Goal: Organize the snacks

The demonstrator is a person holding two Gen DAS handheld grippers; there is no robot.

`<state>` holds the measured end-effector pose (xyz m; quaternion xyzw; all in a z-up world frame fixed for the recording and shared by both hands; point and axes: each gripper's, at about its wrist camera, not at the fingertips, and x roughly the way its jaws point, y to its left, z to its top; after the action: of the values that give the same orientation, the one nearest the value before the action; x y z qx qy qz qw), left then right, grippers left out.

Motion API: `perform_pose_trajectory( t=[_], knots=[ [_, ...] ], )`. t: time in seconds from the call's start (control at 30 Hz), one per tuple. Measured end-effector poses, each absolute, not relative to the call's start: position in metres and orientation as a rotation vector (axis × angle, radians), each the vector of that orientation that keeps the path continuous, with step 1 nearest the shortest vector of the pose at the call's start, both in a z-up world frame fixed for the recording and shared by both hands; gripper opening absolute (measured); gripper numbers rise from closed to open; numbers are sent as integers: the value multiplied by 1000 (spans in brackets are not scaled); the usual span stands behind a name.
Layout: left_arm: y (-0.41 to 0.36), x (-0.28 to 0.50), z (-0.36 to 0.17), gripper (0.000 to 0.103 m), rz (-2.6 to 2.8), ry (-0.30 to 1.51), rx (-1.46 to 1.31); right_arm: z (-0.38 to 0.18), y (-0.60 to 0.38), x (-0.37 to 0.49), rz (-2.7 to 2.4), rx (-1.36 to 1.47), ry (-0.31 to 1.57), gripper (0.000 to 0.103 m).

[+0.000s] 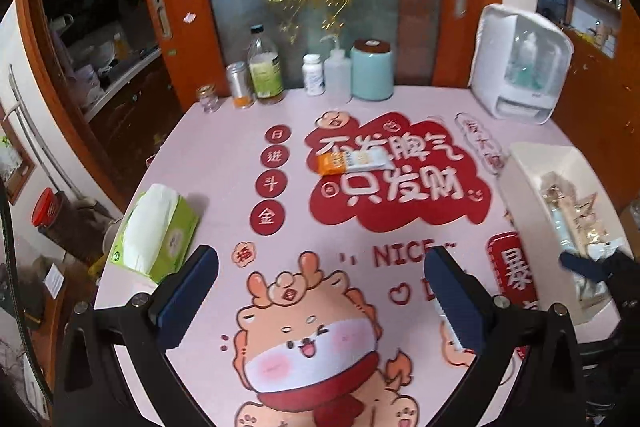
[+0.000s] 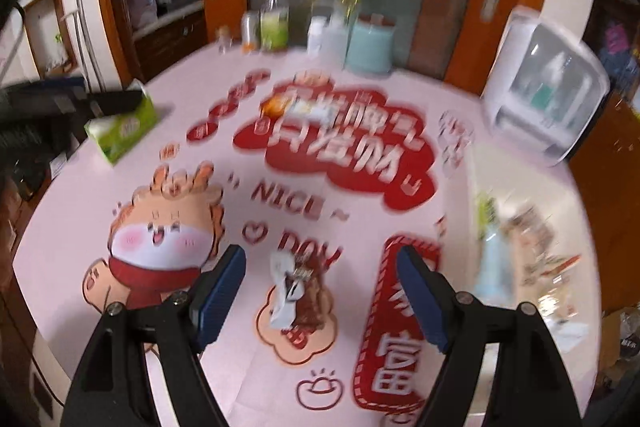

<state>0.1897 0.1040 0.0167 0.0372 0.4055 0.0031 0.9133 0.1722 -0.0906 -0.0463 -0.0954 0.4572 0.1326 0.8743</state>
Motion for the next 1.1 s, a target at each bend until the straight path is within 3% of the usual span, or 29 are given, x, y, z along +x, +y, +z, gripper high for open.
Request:
perform_pose_trajectory(
  t=[0.37, 0.43, 0.5, 0.6, 0.8, 1.1],
  knots=[
    [111, 245, 31, 102, -14, 863, 189, -136, -83, 196, 317, -113, 1180, 77],
    [112, 249, 34, 102, -7, 862, 210, -148, -83, 201, 315, -104, 1208, 71],
    [113, 252, 33, 102, -7, 868, 209, -158, -81, 204, 315, -106, 1242, 56],
    [115, 253, 27, 102, -15, 879, 206, -157, -74, 202, 304, -185, 1213, 39],
    [115, 260, 16, 102, -21, 903, 219, -150, -68, 205, 285, -276, 1199, 35],
    [81, 298, 22, 102, -93, 908, 367, -55, -115, 247, 196, -203, 1034, 35]
  ],
)
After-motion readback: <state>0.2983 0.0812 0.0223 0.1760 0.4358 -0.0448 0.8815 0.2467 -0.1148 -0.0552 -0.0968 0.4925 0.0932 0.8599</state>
